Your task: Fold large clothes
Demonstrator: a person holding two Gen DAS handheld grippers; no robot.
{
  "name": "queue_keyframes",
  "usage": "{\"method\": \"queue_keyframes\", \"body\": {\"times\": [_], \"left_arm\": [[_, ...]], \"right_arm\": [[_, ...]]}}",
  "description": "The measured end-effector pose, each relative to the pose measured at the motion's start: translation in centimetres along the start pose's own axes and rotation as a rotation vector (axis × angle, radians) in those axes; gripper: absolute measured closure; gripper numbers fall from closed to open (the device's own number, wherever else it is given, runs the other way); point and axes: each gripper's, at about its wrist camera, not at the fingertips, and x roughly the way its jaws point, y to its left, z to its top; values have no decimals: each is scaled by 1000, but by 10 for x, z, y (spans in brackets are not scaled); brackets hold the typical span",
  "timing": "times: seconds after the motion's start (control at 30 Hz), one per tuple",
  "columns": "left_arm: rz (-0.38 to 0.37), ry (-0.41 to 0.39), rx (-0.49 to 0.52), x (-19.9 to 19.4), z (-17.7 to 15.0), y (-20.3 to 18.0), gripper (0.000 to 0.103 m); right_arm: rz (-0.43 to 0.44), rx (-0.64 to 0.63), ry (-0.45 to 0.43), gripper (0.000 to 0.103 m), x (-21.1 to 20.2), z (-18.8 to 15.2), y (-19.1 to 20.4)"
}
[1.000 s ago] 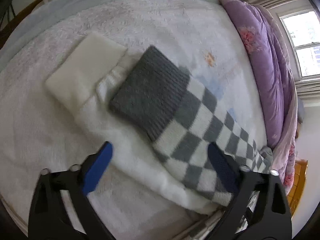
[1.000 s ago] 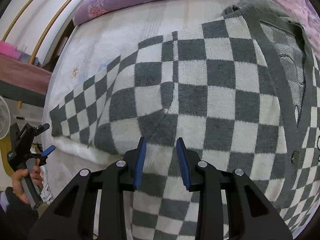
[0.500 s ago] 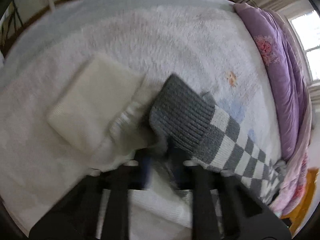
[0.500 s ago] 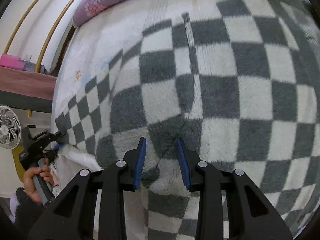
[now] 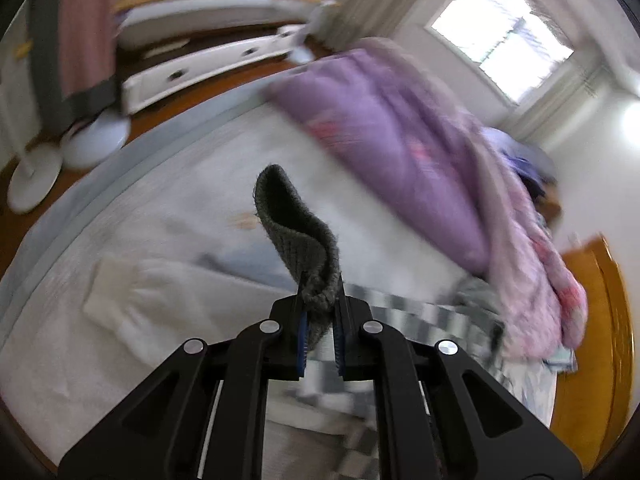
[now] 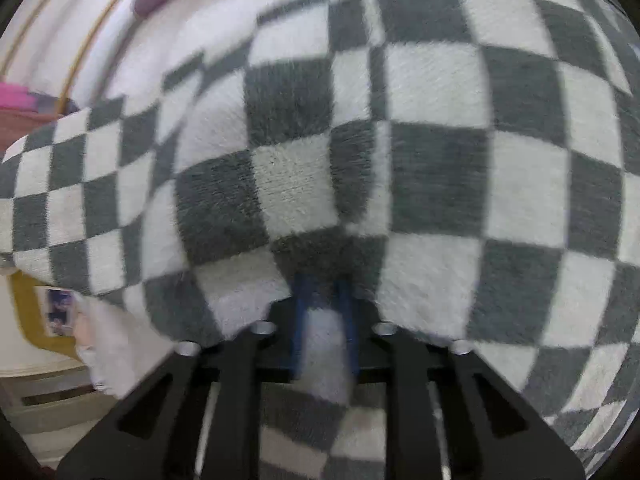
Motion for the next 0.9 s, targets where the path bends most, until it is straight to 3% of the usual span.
{"method": "queue_keyframes", "body": {"times": [0.13,0.3,0.5,0.63,0.73,0.9], "left_arm": [[-94,-8,77,-4,-19,-88,93],[-193,51,192,22,-65,-203,93],[-254,151,271,89,-146,-323,93],[-229,219,310,146,-212,-387,93],[-153,288,382,199,-266,-421,93],[-55,400,455,262,-328,-438,93]], "right_arm": [[67,19,-110,99,-68,-22,-45],[-3,84,-202,102,-140,-65,-137],[-91,258,-292,102,-226,-121,-269],[-161,381,-359,102,-286,-157,-357],[-212,488,-415,102,-324,-185,-427],[-248,622,-477,102,-361,-215,-506]]}}
